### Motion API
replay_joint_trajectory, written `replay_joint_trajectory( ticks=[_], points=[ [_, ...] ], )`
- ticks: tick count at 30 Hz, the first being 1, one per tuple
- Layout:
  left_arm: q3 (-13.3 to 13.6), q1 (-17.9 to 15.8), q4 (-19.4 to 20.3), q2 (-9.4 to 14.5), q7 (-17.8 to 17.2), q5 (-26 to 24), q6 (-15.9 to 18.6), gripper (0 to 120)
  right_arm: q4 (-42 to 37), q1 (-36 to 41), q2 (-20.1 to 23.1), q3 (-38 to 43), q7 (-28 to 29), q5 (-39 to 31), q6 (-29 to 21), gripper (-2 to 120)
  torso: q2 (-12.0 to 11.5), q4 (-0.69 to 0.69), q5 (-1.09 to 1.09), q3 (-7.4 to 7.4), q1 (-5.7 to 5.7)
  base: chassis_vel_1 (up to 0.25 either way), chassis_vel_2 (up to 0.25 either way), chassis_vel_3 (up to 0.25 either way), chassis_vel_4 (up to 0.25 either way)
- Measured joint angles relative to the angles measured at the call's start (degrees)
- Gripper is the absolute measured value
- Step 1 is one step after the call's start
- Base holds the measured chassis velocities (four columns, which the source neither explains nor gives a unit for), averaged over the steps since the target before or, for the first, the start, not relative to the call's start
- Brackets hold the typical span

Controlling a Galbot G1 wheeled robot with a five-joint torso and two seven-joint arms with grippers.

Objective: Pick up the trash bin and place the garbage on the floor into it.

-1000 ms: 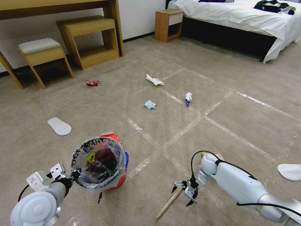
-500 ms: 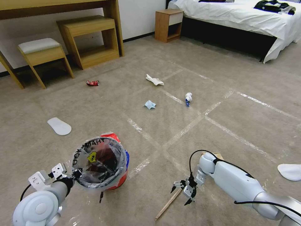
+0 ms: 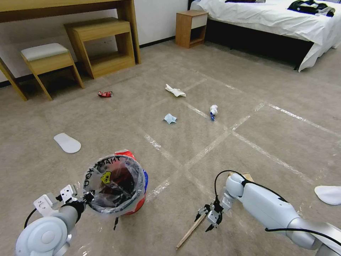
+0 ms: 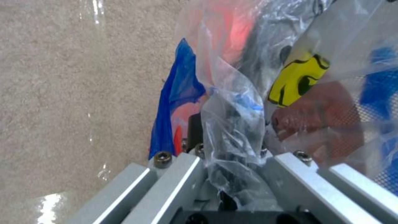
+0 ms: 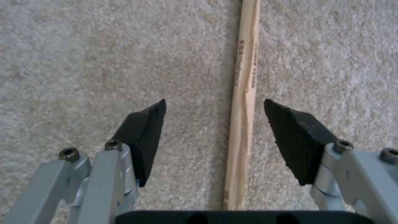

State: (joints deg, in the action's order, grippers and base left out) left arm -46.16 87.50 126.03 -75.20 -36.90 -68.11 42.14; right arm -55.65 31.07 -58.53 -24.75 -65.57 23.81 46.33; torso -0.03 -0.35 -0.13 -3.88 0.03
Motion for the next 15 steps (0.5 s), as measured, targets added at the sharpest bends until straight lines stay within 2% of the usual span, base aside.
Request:
replay_joint_trajectory(
  ticks=[15],
  points=[
    [0.71, -0.53, -1.42, -0.2, 2.05, 1.97, 0.0, 0, 1.97, 0.74, -0.88, 1.15, 0.97, 1.03, 0.0, 63, 0.0, 0.0, 0.0, 0.0, 0.0, 0.0, 0.0, 0.0, 0.0]
  ],
)
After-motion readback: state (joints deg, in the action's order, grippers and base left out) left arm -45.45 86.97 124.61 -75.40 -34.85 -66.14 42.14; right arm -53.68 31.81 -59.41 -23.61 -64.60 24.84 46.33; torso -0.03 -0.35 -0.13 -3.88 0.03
